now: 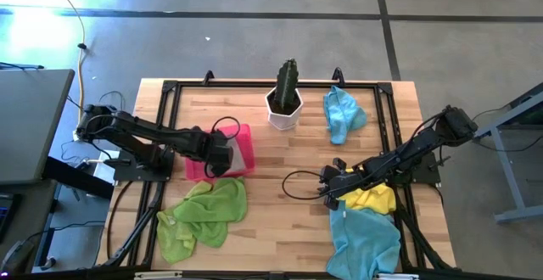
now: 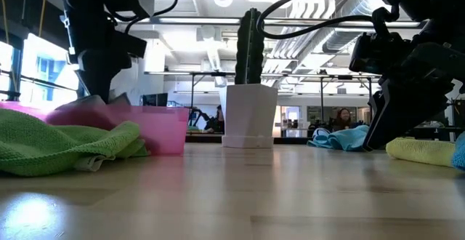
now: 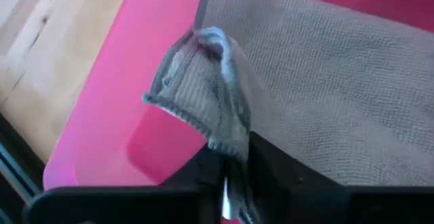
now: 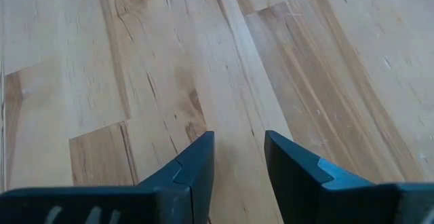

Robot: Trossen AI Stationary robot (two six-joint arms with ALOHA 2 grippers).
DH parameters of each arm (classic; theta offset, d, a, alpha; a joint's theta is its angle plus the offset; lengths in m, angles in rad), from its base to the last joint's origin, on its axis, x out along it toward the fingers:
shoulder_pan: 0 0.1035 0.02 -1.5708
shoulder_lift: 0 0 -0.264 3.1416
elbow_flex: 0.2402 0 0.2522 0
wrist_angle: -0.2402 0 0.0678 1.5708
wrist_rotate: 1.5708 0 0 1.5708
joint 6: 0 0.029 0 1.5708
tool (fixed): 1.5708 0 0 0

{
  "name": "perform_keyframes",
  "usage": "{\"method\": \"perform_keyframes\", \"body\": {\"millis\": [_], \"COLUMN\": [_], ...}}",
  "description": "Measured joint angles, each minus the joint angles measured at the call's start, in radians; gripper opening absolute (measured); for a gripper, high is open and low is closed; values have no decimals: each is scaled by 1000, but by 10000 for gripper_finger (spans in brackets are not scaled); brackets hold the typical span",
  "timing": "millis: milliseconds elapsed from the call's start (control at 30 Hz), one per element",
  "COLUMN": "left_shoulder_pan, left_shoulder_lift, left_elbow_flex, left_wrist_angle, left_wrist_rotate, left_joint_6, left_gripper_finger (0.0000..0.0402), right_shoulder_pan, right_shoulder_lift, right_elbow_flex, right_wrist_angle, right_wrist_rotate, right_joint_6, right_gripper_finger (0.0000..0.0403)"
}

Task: Fold microfiber towels
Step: Put the folded gray microfiber cloth into the transparent pink bin, then fold the green microfiber cloth

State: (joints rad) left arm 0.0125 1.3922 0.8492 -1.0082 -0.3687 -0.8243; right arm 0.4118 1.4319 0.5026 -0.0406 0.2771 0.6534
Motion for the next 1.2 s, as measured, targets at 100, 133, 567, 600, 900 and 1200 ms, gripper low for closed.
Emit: {"method": "perform_keyframes", "body": {"millis": [100,133,567,600,900,1200], "left_shoulder_pan": [0,0,-143,-171,-398,-515], "left_shoulder_lift": [-24,-35,-159,-159,-93,73], "left_elbow_flex": [21,33,72,72,68,66], "left_wrist_angle": [-35,-42,88,119,442,553], "left_wrist_rotate": [-2,-6,19,26,-16,-39], "left_joint_6": [-3,-3,42,51,121,112], "left_gripper_finger": [98,113,185,184,184,184], "right_shoulder_pan": [0,0,0,0,0,0], "right_shoulder_lift": [0,0,0,0,0,0], "right_elbow_flex": [0,0,0,0,0,1], "right_wrist_angle": [0,0,0,0,-1,1], "right_wrist_rotate": [0,0,0,0,0,0], "right_joint_6": [0,0,0,0,0,0], "right_gripper_finger": [124,124,124,124,124,124]}}
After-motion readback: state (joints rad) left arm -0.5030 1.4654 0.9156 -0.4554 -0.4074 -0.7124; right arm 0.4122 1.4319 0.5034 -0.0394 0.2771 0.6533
